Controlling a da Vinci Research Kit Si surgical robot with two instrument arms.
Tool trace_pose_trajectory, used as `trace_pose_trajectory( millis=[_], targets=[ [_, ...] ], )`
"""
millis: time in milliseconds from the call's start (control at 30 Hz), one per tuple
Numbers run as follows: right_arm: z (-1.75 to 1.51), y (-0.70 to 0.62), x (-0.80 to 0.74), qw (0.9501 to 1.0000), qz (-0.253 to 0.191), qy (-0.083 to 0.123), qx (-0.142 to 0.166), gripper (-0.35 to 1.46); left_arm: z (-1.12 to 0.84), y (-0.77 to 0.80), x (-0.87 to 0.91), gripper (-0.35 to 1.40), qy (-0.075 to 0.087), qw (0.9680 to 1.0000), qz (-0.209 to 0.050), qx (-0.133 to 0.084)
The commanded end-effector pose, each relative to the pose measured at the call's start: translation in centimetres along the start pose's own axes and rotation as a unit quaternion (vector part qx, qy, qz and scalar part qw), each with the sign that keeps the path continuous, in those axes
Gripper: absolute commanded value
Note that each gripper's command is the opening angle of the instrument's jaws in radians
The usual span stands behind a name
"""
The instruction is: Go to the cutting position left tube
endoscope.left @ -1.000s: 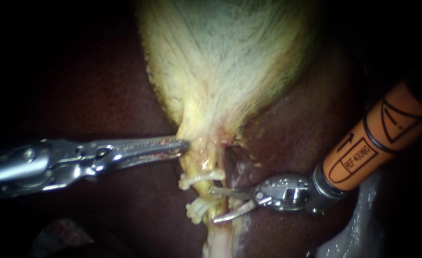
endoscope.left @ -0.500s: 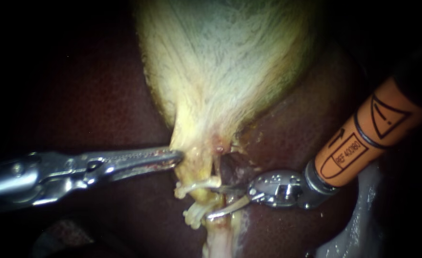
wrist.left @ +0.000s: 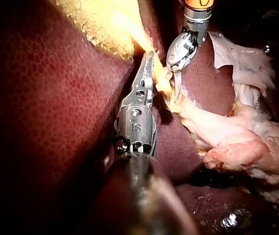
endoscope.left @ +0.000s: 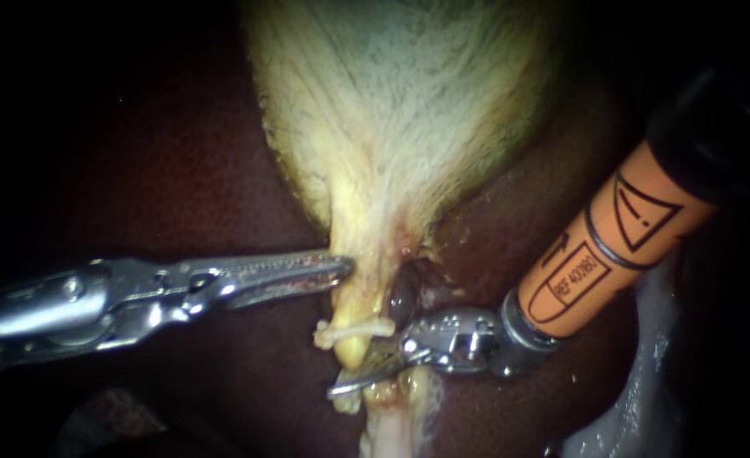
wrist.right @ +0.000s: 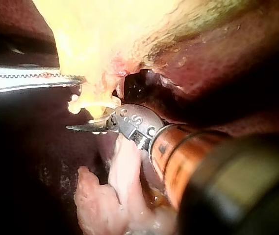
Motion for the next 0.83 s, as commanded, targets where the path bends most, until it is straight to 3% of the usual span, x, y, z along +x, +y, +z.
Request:
trace_pose_trajectory(
  millis=[33, 833],
  targets=[
    [0.02, 0.01, 0.01, 1.0000, 0.003, 0.001, 0.001, 1.16, 0.00, 0.00, 0.00, -0.10, 0.000, 1.0000, 0.000, 0.000],
    [0.04, 0.02, -0.03, 0.9999, 0.011, 0.004, 0.010, 1.16, 0.02, 0.02, 0.01, -0.10, 0.000, 1.0000, 0.000, 0.000]
  ],
)
